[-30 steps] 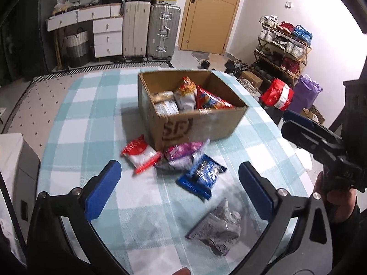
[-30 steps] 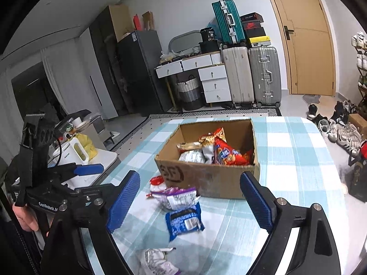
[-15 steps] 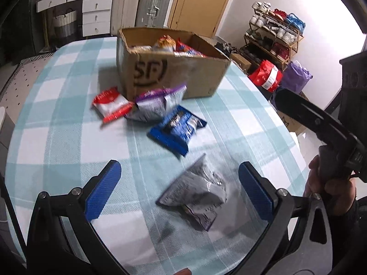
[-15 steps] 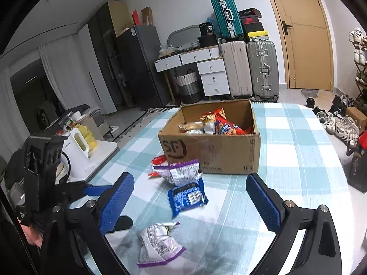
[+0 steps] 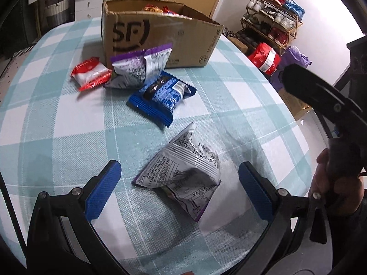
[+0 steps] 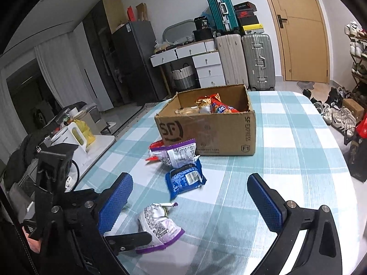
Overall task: Organize snacks
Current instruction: 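Grasp a silver-and-purple snack bag with the left tool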
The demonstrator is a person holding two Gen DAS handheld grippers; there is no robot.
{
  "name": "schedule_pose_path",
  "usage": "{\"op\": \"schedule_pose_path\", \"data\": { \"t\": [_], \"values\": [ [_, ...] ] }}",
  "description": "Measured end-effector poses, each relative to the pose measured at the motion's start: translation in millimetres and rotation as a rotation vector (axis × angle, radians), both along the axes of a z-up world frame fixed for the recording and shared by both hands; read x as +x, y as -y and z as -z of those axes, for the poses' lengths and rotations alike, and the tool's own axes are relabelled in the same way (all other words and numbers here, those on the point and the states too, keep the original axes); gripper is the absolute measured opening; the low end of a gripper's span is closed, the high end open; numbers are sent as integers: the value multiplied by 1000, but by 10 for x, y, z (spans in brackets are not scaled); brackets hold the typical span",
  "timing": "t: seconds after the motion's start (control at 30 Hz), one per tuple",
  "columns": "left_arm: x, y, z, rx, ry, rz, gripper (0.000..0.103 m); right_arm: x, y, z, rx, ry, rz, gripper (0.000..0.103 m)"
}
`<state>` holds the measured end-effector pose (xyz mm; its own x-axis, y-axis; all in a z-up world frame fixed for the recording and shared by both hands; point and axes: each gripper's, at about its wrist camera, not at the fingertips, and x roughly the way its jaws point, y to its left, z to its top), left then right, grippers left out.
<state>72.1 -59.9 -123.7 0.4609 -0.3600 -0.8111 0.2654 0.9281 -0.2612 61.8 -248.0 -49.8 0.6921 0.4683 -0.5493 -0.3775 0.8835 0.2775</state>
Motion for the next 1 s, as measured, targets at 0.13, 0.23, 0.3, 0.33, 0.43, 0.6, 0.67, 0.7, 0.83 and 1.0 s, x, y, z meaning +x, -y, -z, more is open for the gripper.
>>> {"op": "schedule_pose_path", "data": {
  "t": [0.13,0.23,0.3,0.33,0.43,0.6,0.67,0.7,0.83,1.0],
  "values": [
    [28,29,83,-13,-30,5,102,-33,35,12,11,-8,5,102],
    [42,67,133,-6,-36,12,102,-37,50,18,17,-13,8,102],
    [57,101,160,-2,-39,19,102,-27,47,36,15,-18,9,102],
    [63,117,175,1,-39,22,101,-26,45,47,14,-20,9,102],
    [99,147,218,6,-45,24,95,-31,36,77,11,-26,8,102],
    [88,128,249,-7,-30,35,76,-14,23,127,6,-36,3,102],
    [84,127,249,-16,-18,46,67,-13,28,140,6,-39,3,102],
    [73,116,250,-29,-13,55,62,-7,29,149,7,-42,3,102],
    [98,65,260,-71,-10,50,46,20,25,215,14,-57,0,102],
    [138,-2,242,-102,-16,36,40,64,10,280,13,-76,-4,102]
  ]
}}
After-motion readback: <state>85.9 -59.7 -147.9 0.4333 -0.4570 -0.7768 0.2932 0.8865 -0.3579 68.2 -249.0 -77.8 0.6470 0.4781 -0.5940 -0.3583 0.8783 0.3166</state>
